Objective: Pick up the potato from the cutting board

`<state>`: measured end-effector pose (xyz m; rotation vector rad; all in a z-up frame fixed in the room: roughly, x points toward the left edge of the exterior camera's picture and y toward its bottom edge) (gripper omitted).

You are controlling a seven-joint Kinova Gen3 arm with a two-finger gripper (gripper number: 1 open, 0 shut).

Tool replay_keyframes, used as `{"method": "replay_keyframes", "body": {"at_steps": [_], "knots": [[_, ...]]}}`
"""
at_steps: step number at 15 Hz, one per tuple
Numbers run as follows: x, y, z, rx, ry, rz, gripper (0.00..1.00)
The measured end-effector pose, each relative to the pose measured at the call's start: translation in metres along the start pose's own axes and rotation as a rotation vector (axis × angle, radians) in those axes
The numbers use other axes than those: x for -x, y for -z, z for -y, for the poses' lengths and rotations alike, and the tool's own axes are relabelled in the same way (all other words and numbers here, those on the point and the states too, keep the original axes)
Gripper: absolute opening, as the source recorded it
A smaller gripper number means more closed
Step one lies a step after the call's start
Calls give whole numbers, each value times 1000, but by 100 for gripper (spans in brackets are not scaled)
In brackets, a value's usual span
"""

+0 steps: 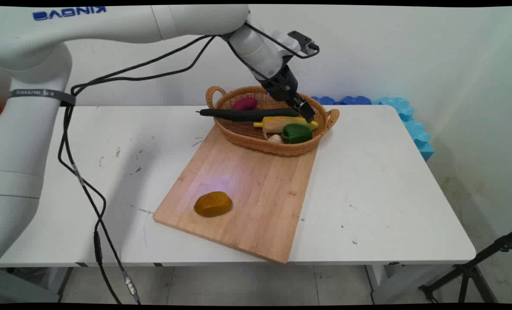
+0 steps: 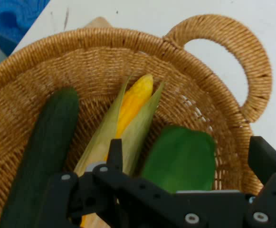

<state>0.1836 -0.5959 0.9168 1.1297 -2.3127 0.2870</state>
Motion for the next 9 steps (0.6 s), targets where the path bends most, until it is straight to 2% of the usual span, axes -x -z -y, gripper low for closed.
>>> {"method": "replay_keyframes", "body": {"at_steps": [5,7,9], "knots": [[2,45,-4,26,-43,-76,100],[10,81,-7,59,-75,-120,100],[20,103,-9,83,-95,-144,100]]}}
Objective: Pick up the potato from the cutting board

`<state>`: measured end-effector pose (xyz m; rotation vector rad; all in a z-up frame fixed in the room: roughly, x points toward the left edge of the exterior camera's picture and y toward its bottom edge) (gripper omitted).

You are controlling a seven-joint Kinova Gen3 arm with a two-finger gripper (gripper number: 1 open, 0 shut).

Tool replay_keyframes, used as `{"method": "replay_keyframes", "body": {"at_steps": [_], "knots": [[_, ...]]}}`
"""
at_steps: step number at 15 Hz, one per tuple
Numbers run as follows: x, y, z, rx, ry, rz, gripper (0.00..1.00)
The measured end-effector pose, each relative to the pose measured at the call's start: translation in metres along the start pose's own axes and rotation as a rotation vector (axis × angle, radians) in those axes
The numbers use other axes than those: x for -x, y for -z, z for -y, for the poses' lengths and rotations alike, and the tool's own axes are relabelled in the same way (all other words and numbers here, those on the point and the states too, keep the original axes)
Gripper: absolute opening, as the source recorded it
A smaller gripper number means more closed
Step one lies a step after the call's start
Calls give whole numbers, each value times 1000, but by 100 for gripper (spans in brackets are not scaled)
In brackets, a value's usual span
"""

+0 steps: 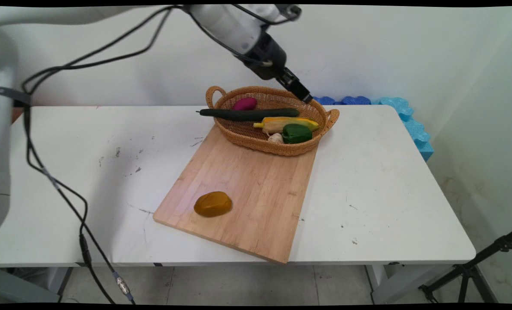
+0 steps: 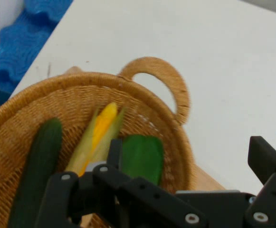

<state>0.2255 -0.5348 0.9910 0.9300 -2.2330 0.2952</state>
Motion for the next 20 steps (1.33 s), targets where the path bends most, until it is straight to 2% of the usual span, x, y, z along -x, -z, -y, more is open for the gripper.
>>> {"method": "replay_keyframes", "body": {"at_steps": [3,6,8,11,15,20], "knots": [[25,44,-10,47,-38,-26,100],[53,75,-18,85,-66,-20,100],[73,91,-23,105,-84,-7,100],[120,119,-30,137,-125,48,100],[164,130,-38,149,-135,120,100],[201,116,-48,144,-119,194,100]]}}
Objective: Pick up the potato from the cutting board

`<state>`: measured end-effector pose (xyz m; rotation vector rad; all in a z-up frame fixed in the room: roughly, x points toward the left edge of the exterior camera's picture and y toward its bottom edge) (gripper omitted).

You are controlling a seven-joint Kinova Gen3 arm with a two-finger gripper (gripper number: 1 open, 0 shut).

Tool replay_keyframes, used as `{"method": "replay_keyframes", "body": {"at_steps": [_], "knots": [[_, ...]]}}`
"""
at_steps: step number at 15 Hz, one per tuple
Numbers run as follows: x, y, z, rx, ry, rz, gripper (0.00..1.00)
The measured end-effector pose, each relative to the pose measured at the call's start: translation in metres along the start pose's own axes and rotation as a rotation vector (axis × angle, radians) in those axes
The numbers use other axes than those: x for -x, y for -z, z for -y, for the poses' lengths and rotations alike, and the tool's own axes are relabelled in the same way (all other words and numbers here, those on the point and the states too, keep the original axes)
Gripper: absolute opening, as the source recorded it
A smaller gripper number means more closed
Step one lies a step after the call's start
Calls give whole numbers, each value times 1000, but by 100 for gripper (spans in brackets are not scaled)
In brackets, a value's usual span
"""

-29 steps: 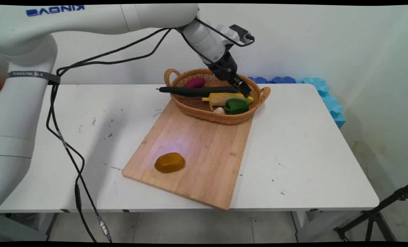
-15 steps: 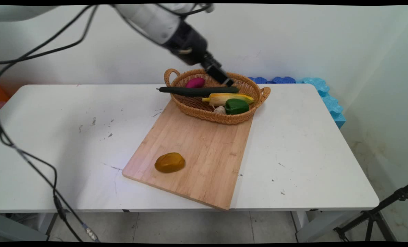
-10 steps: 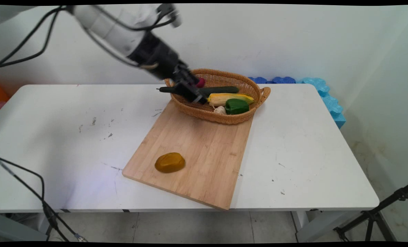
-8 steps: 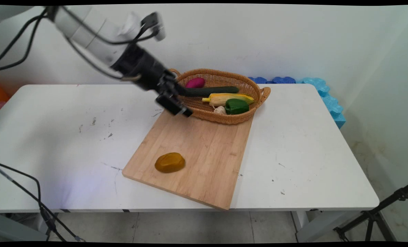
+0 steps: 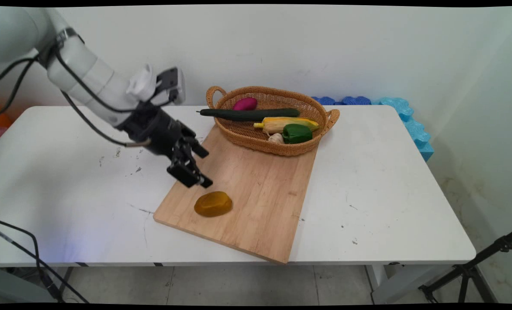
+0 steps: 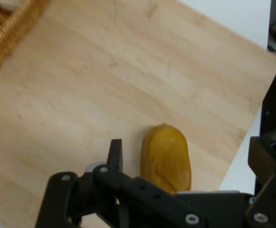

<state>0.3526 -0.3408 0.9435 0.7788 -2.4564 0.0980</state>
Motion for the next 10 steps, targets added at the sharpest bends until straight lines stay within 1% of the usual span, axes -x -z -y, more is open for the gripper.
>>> {"method": "replay_keyframes", "body": {"at_steps": [3,10], "knots": [[10,-23,-4,-14,15,41,100],[18,-65,-7,-42,50,105,100]]}}
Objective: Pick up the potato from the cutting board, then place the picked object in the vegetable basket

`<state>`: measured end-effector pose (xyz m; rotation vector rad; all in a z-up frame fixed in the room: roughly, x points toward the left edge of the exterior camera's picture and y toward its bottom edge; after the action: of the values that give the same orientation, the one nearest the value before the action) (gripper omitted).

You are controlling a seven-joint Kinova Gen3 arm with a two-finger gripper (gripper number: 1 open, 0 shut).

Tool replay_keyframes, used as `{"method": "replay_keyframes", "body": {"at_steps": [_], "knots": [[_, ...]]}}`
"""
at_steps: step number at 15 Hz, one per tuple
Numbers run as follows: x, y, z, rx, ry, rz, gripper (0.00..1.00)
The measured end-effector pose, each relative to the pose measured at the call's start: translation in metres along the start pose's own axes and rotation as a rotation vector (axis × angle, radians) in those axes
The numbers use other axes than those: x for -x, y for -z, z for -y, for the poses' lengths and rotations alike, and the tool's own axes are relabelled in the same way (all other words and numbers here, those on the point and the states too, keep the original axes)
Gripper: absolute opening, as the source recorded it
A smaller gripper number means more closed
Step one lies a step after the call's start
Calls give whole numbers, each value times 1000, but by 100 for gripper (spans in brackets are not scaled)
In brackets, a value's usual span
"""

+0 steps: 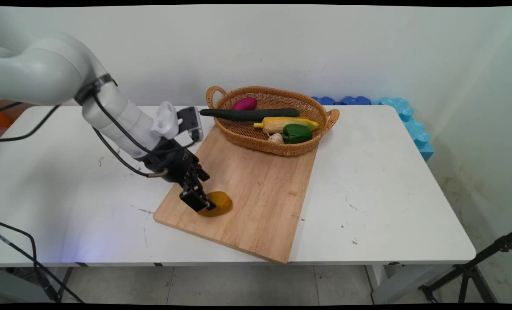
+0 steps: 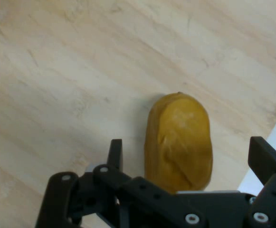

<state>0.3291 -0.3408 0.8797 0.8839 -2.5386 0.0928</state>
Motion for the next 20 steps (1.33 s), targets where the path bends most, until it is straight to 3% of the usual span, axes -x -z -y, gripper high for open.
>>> {"method": "replay_keyframes", "body": {"at_steps": [5,6,14,20], "knots": [[-1,-20,-2,-18,11,25,100],[-1,-24,-2,-21,12,28,0],[-8,-27,5,-52,-22,18,0],[-19,5,8,-53,-46,-13,0]]}}
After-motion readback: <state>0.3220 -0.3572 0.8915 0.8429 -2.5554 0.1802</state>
